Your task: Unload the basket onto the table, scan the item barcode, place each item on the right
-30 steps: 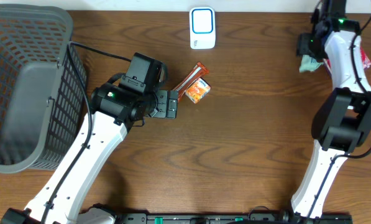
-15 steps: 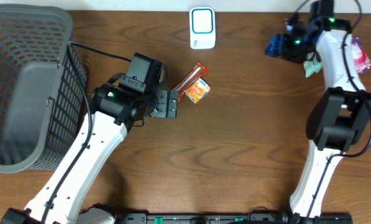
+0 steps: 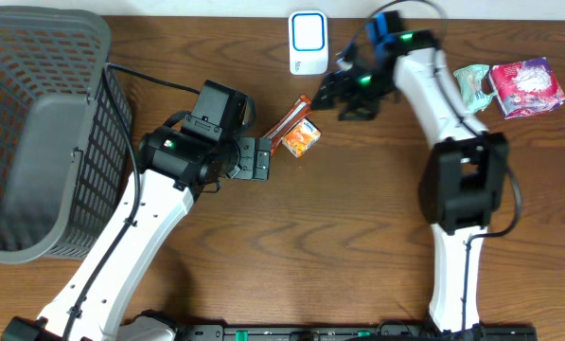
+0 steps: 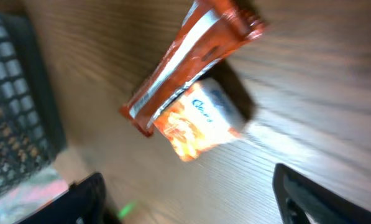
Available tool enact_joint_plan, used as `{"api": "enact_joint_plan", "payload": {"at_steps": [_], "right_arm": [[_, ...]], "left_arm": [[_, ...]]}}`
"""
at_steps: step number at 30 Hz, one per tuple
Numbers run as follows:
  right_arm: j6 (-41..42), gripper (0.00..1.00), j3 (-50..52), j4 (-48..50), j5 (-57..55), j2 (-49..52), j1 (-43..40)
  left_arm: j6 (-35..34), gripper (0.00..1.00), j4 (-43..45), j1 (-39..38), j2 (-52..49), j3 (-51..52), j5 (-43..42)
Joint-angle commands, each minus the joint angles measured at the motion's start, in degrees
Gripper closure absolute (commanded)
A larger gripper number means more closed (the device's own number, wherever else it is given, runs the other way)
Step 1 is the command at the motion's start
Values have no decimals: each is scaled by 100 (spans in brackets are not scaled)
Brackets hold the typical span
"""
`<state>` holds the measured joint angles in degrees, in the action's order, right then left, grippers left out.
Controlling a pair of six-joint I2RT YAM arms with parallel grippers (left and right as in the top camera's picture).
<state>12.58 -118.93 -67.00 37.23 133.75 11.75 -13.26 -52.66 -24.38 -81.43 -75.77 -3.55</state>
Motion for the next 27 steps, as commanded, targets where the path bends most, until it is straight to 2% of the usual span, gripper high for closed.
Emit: {"api": "enact_joint_plan", "payload": {"at_steps": [1,5,6,7,12,16,18,23,27], "right_arm": [[1102,28,166,227,-931,-223,640],[1808,37,168,291,-1797,-223,1095],[2343,45,179,269,-2293,-223,1309],[2605,48,219,278,-2538,-223,1394],[3661,44,568,470,-3626,-223,1735],[3707,44,914,1067,-3672,-223,1856],[3644,48,1078,1217,-3698,-223,1858],[3445,50,1126,835,-3932,-227,1781],[2870,44,1097,297,-4183,-337,1580]], "left_arm": [[11,2,-24,24,-17,-22,-7],[11,2,-24,24,-17,-22,-7],[11,2,-22,24,-17,-22,-7],[11,2,-22,24,-17,-22,-7],[11,2,-22,24,-17,-22,-7],[11,3,-22,24,-17,-22,-7],[11,2,-22,24,-17,-22,-7],[11,2,-22,24,-17,-22,-7],[11,2,-22,24,-17,-22,-7]]}}
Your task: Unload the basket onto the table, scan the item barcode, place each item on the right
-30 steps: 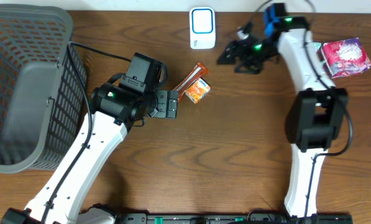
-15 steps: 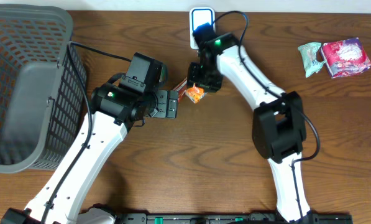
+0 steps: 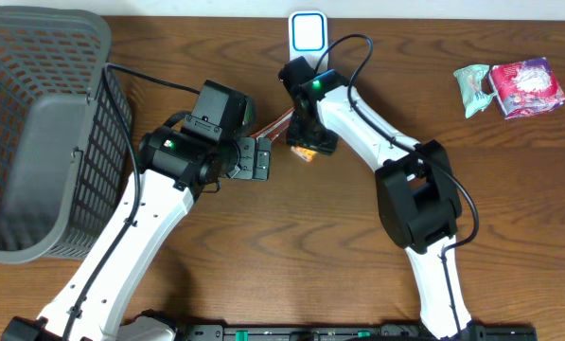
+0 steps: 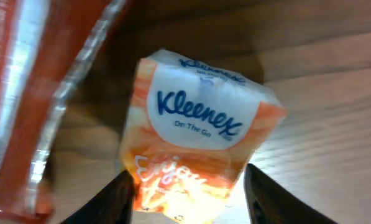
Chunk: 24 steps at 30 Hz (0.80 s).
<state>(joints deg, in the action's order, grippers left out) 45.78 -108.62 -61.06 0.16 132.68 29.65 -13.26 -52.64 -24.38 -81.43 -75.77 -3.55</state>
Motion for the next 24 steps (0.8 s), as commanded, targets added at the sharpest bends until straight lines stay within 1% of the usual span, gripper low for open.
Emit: {"api": "enact_joint_plan", "payload": {"at_steps": [1,5,9,13,17,19,22,24], "right_arm": [[-621,44,66,-376,-470,-289,-267],[-1189,39,66,-487,-457,-590,-393],[-1523,38,66,-424,-455,-960,-387],[-1521,38,70,-210,-468,-1058,-249],[-1495,39,249,323,-479,-916,-83],[-1401,39,341,424,-509,-852,-11],[-1038,42,463,492,-811,-706,83],[-997,44,522,544,-1086,-625,144]], "left_arm": [[11,2,-24,24,-17,-22,-7],[11,2,-24,24,-17,-22,-7],[11,2,-24,24,-17,-22,-7],[11,2,-24,24,-17,-22,-7],[11,2,-26,24,-17,-22,-7],[11,2,-24,24,-17,-22,-7],[11,2,-24,24,-17,-22,-7],[11,2,-24,24,-17,-22,-7]]}}
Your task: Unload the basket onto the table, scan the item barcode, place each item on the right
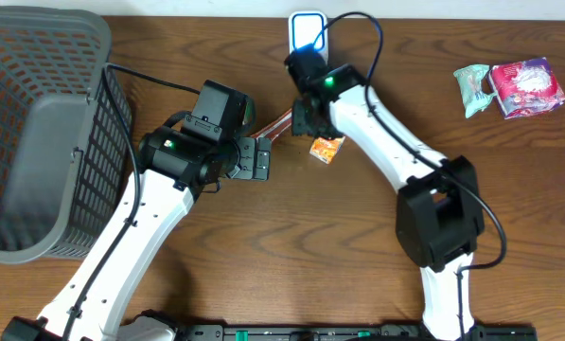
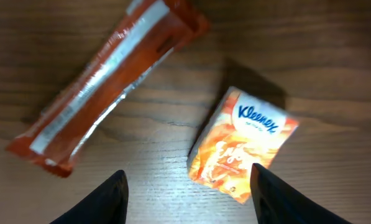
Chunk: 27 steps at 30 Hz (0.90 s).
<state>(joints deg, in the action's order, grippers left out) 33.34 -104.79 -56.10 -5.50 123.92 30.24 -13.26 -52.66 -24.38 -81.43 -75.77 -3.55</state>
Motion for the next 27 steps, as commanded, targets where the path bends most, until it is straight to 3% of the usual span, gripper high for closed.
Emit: {"api": "enact_joint_plan", "payload": {"at_steps": [1,4,12,17,20,23,27], "right_arm": [[275,44,162,46,-695,273,109],[389,45,328,133,-1182,313,199],[389,50,1021,761,-1198,330,249],[382,80,1040,680,-1200,304,247],[286,99,546,201,-1196,262,219],[-149,99,26,-166,-911,188,131],[-970,99,-463,-267,664,107,-164]], "left_arm": [[11,2,-24,24,-17,-22,-7],[11,2,-22,24,-17,-22,-7],[11,2,-24,24,-17,-22,-7],[11,2,-24,24,-17,-22,-7],[11,2,-24,24,-17,-22,-7],[11,2,-22,24,-17,-22,-7],[11,2,-22,24,-17,-22,-7]]}}
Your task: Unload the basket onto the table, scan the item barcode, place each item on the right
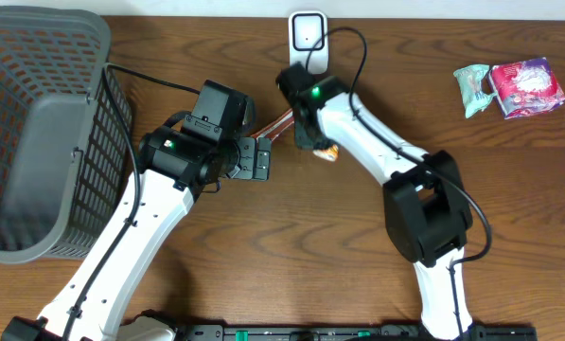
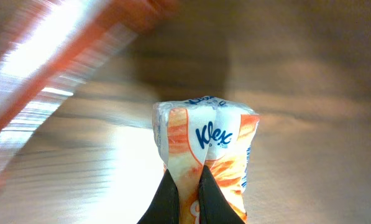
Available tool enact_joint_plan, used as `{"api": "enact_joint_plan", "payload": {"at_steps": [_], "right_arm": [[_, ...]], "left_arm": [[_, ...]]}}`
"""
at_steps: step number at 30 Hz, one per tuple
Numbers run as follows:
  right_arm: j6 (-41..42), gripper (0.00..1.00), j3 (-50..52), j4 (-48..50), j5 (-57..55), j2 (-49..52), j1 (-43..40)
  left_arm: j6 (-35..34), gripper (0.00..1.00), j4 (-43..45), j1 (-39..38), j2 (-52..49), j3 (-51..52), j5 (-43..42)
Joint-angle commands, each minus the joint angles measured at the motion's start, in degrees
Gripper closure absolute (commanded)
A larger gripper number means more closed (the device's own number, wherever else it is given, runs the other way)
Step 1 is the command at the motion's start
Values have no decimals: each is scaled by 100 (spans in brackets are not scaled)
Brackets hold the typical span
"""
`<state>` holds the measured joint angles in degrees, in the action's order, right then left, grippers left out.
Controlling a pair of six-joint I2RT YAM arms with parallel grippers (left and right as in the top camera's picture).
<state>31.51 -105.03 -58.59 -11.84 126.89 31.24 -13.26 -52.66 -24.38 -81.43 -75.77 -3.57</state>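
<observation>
In the right wrist view an orange-and-white Kleenex tissue pack (image 2: 204, 134) is pinched and creased between my right gripper's (image 2: 186, 193) two black fingers. From overhead, the right gripper (image 1: 312, 142) is low over the table, and only a corner of the tissue pack (image 1: 328, 152) shows beside it. The white barcode scanner (image 1: 308, 33) stands at the back edge, just behind the right arm. My left gripper (image 1: 263, 158) rests left of the pack, open and holding nothing.
An orange snack bar (image 1: 275, 125) lies between the two grippers and shows as a blur (image 2: 67, 68) in the right wrist view. A grey mesh basket (image 1: 102, 38) fills the left end of the table. A green packet (image 1: 471, 83) and a pink packet (image 1: 520, 87) lie at the far right.
My right gripper was open and higher, with the tissue pack lying free below it. Now it is down at the pack and shut on it, squeezing it. The left arm has not moved.
My right gripper was first open to the right of the bar and the tissue pack. Then it was close over the pack, still open. Then it was higher, and the pack lay a little further right, apart from the bar. Now it grips the pack.
</observation>
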Motion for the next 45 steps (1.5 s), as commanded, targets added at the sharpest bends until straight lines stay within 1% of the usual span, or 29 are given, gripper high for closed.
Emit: {"api": "enact_joint_plan", "payload": {"at_steps": [1,5,10,12,14,16,17,18,22,24,27,28,29,30,34,37,40,43,45], "right_arm": [[-927,99,-490,-15,1759,-197,-358],[-1617,99,-363,0,3661,-168,-782],[-2044,99,509,264,5613,-162,-1368],[-2225,99,946,551,6225,-162,-1585],[-2413,99,1405,1010,6531,-162,-1805],[-2393,99,1818,1445,6531,-162,-2033],[-2363,97,1969,1582,6516,-162,-2135],[-2339,93,2111,1674,6463,-162,-2267],[-2345,56,2138,1508,5720,-201,-2743],[-2411,48,1947,1252,5521,-284,-2940],[-2634,46,1600,852,5521,-396,-3082],[-2671,40,1456,684,5515,-446,-3095],[-2730,38,1373,592,5517,-463,-3091],[-2756,32,1292,505,5519,-476,-3038],[-2756,33,1320,522,5198,-472,-2868],[-2752,39,1338,527,4671,-472,-2675],[-2734,40,1401,531,4242,-470,-2433],[-2444,42,1565,673,3510,-470,-2149],[-2293,44,1668,782,3224,-470,-2037]], "left_arm": [[11,2,-22,24,-17,-22,-4],[11,2,-24,24,-17,-22,-4],[11,2,-22,24,-17,-22,-4],[11,2,-24,24,-17,-22,-4],[11,2,-22,24,-17,-22,-4],[11,2,-24,24,-17,-22,-4],[11,2,-24,24,-17,-22,-4],[11,2,-22,24,-17,-22,-4],[11,2,-22,24,-17,-22,-4],[11,2,-24,24,-17,-22,-4],[11,2,-22,24,-17,-22,-4],[11,2,-22,24,-17,-22,-4],[11,2,-24,24,-17,-22,-4],[11,2,-24,24,-17,-22,-4],[11,2,-22,24,-17,-22,-4],[11,2,-22,24,-17,-22,-4],[11,2,-24,24,-17,-22,-4],[11,2,-24,24,-17,-22,-4],[11,2,-22,24,-17,-22,-4]]}}
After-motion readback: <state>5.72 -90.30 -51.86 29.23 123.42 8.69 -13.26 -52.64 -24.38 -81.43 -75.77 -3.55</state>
